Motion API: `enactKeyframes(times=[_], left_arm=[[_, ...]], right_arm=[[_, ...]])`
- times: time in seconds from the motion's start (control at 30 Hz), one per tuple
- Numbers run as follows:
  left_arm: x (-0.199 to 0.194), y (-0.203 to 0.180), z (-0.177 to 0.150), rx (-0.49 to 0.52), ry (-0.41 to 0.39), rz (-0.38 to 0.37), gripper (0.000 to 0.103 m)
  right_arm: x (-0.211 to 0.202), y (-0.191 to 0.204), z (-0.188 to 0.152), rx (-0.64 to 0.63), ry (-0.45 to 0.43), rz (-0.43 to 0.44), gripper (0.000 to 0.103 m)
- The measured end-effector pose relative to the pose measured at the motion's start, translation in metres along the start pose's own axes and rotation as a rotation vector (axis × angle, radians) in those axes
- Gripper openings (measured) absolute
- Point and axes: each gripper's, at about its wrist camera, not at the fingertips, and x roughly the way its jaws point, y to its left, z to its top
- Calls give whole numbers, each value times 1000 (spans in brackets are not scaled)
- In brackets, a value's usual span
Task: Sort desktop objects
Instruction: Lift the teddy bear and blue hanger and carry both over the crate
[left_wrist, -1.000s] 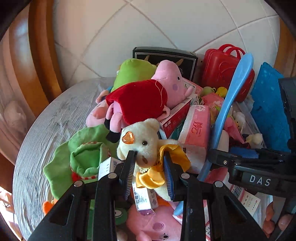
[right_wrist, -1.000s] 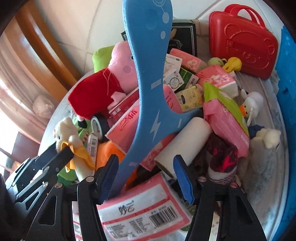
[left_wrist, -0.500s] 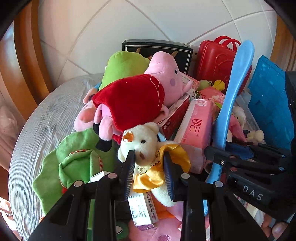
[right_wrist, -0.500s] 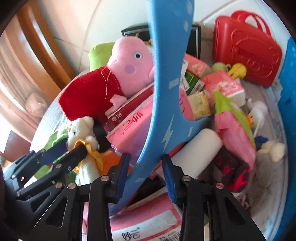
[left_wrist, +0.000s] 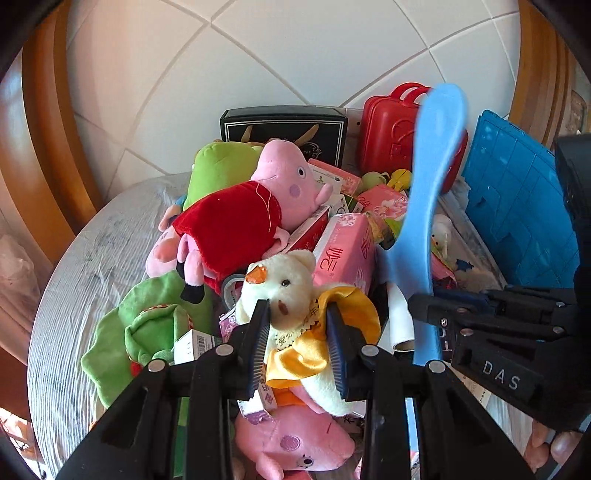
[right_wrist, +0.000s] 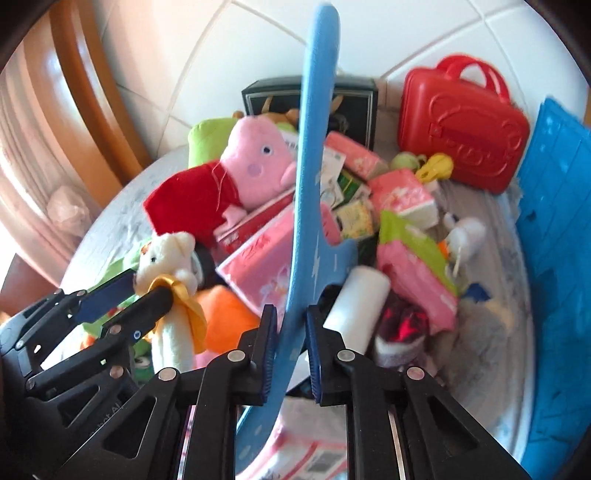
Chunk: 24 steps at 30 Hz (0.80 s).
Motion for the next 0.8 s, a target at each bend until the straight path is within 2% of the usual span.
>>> enactKeyframes(times=[0.03,0.07,0.1,0.17,0.33,0.47,0.57,0.67,0.73,0.8], left_arm=[[1,2,-3,-3,9,8,30],[2,5,-7,-9,19,13,30],[4,8,-11,-14,32,14,30],[13,14,-18,-18,68,18,30],[37,23,-32,-30,120,23,30],[40,20,-32,-11,108,33,30],[42,26,-24,-30,105,17,30],[48,32,-16,-46,101,5,30],[53,32,-12,-28,102,9,30],[59,29,-10,-3,100,12,30]], right_arm=[[3,-4,-4,17,29,37,21],[8,-9,-6,38,48,68,36],[11,-11,-11,55,56,83,55],[16,-13,-19,70,55,81,76],[32,-15,-24,126,82,127,77],[43,-10,-22,116,75,142,93],[43,-10,-18,154,36,199,97],[51,-10,-15,169,33,214,97],[55,-7,-15,157,28,191,86],[62,-8,-13,186,33,211,48]])
